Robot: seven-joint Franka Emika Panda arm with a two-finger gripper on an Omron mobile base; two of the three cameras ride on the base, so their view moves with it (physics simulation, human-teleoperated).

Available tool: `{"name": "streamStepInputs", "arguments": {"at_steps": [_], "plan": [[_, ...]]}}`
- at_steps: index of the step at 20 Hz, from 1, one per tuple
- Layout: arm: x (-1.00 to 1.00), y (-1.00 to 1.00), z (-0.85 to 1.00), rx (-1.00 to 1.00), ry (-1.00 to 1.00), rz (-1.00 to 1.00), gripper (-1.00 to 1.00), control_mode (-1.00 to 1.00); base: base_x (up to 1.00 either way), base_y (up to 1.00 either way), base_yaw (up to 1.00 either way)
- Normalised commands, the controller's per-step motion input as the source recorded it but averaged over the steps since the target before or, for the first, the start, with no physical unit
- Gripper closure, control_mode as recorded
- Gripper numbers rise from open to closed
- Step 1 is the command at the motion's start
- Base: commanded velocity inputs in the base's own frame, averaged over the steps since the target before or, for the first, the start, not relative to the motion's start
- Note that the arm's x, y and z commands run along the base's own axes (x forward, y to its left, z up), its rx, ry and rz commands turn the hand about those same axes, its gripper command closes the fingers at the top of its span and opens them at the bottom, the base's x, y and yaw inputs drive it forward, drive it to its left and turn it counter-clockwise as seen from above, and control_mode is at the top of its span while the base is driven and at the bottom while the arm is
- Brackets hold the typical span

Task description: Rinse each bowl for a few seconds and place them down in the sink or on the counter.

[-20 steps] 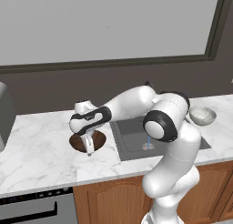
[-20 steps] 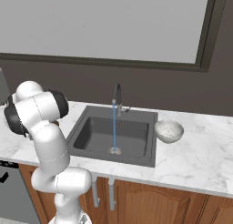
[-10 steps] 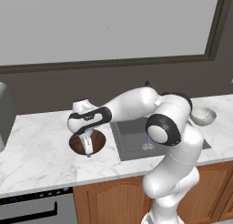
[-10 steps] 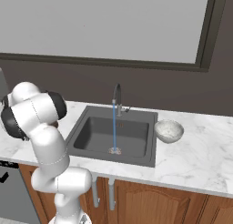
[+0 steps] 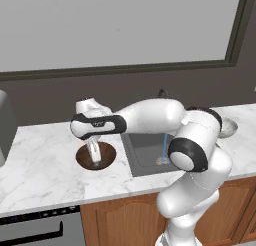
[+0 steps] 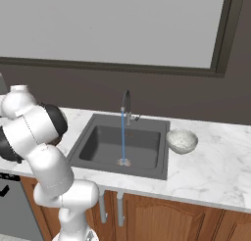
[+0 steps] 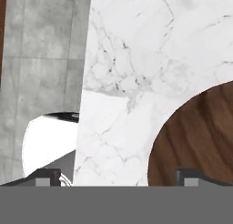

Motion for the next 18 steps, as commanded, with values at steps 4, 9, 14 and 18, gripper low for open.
{"name": "streamStepInputs", "arguments": {"at_steps": [4,9,14,18], "plan": [[-0.3,-0.28,0.85,0.04,-0.08,0.0,-1.0,-1.0,0.0,0.0,0.0],[-0.31,-0.28,0.86,0.14,-0.04,0.0,-1.0,-1.0,0.0,0.0,0.0],[-0.31,-0.21,0.68,0.28,-0.03,0.03,-1.0,-1.0,0.0,0.0,0.0],[-0.4,-0.17,0.73,0.27,-0.08,0.01,-1.0,-1.0,0.0,0.0,0.0]]}}
